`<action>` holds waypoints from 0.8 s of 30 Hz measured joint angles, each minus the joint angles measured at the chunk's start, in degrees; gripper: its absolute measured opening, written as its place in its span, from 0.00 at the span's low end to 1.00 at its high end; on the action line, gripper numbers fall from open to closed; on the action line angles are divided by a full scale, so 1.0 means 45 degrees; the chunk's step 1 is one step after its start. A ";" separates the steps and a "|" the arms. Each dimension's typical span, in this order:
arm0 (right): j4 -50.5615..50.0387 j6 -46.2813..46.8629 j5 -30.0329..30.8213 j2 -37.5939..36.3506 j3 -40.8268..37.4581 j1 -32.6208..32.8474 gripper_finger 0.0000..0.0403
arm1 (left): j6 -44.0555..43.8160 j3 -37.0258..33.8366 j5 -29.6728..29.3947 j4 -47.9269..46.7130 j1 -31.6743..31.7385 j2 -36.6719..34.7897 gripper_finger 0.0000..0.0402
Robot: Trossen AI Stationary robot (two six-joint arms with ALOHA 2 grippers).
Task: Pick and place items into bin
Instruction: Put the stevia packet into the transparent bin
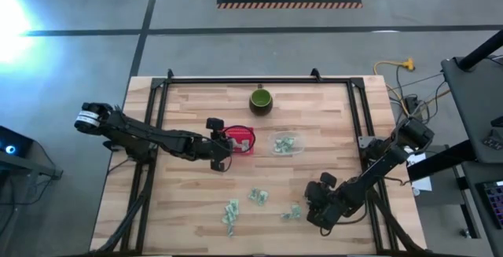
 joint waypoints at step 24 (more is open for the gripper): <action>-0.0087 -0.2633 0.1501 0.0020 -0.0081 -0.0005 0.08 | 0.0000 0.0000 -0.0001 -0.0002 -0.0005 0.0000 0.27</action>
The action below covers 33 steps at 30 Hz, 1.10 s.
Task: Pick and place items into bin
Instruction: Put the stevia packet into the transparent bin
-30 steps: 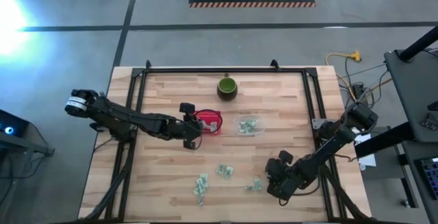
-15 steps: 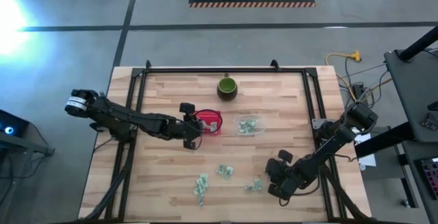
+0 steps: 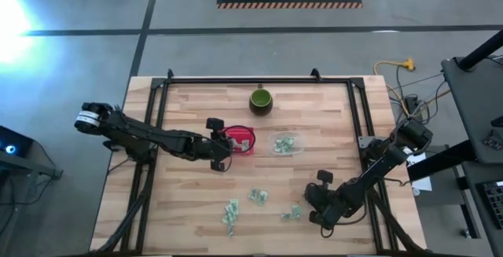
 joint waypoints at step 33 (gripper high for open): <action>0.0138 -0.8904 0.4862 -0.2671 0.0027 -0.6436 0.08 | 0.0005 0.0000 -0.0004 -0.0002 -0.0005 0.0000 0.27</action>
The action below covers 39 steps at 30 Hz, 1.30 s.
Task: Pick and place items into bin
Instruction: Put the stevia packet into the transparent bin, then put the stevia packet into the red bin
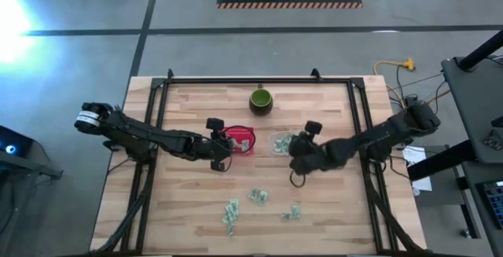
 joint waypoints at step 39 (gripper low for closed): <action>0.1423 -0.2015 -0.3924 -0.0266 -0.0015 -0.2446 0.38 | -0.0699 -0.0010 0.2001 0.0705 -0.0015 0.0005 0.27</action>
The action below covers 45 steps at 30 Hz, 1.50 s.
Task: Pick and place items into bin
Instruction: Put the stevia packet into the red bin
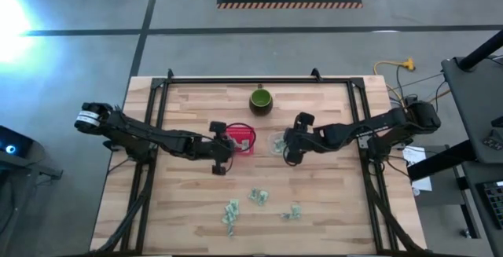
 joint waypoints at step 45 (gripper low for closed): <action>-0.0902 0.0492 -0.0683 -0.1442 -0.0005 0.1781 0.30 | 0.2351 0.2987 0.5387 0.3402 -0.2079 0.6106 0.27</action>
